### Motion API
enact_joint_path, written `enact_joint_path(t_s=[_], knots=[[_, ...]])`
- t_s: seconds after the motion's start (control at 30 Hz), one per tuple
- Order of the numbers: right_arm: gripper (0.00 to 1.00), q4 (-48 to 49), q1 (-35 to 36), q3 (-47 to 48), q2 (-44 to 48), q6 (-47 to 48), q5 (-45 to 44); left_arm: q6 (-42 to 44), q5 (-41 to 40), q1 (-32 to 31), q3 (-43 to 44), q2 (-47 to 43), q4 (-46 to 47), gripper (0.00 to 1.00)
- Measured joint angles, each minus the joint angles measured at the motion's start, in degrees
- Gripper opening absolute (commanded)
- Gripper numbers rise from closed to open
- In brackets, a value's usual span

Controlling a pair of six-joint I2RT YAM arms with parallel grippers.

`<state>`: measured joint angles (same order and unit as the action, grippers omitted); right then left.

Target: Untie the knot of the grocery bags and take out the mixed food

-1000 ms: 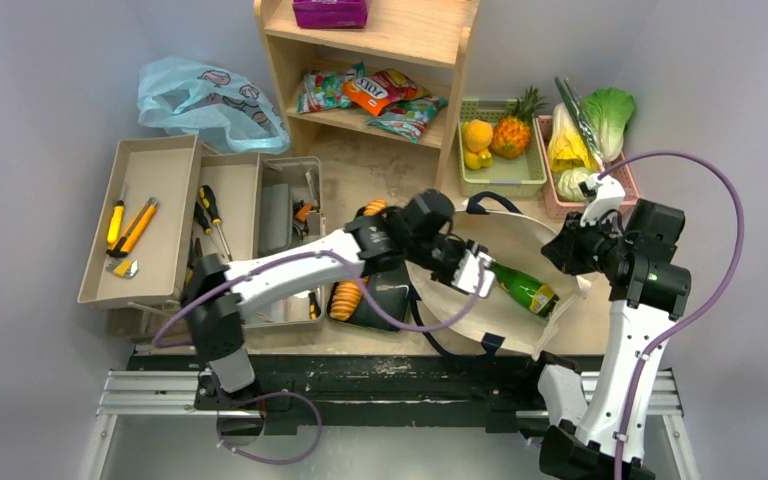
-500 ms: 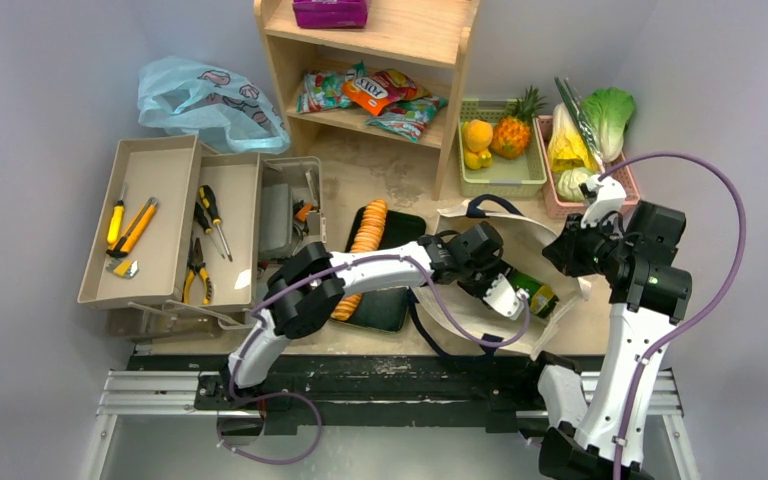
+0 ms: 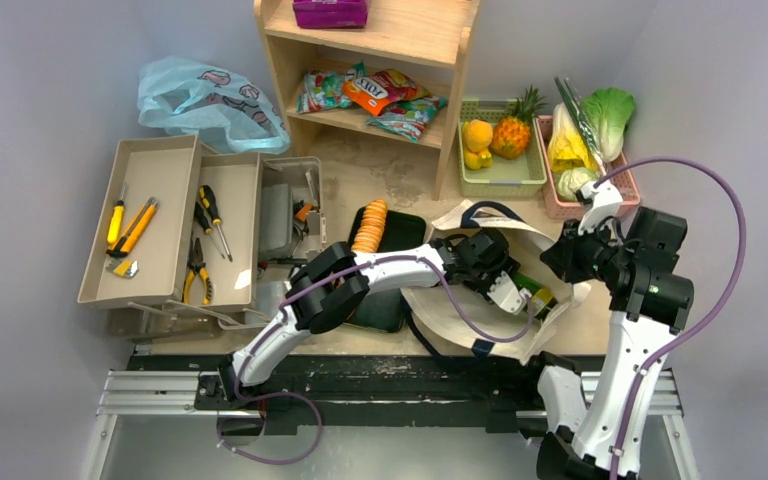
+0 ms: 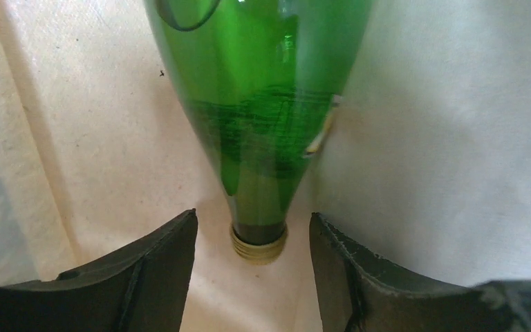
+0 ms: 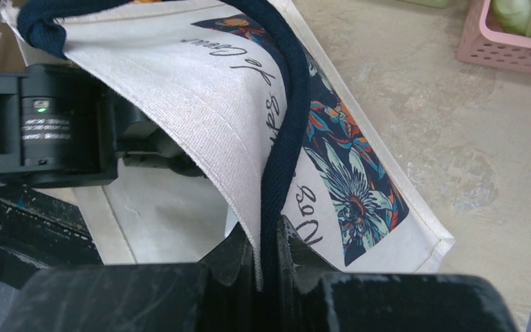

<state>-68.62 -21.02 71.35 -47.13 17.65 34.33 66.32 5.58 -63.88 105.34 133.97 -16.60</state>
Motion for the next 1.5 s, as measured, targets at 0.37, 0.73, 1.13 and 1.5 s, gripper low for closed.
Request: enact_joint_path(t_s=[0.37, 0.73, 1.13, 1.5], knots=[[0.00, -5.11, 0.00, 1.42, 3.54, 5.92, 1.11, -1.22, 0.59, 0.37, 0.04, 1.25, 1.99, 0.14], [0.00, -3.80, 0.02, 1.68, 1.73, 4.24, -2.38, -4.83, 1.29, 0.48, -14.53, -8.57, 6.78, 0.00], [0.13, 2.10, 0.02, 1.68, -3.98, 2.16, -4.83, -1.60, -2.45, 0.48, -19.85, -19.63, 11.41, 0.00], [0.38, 2.58, 0.02, 3.21, -6.69, 1.46, -4.48, 7.76, -0.59, 0.61, -19.52, -20.63, 12.22, 0.00]])
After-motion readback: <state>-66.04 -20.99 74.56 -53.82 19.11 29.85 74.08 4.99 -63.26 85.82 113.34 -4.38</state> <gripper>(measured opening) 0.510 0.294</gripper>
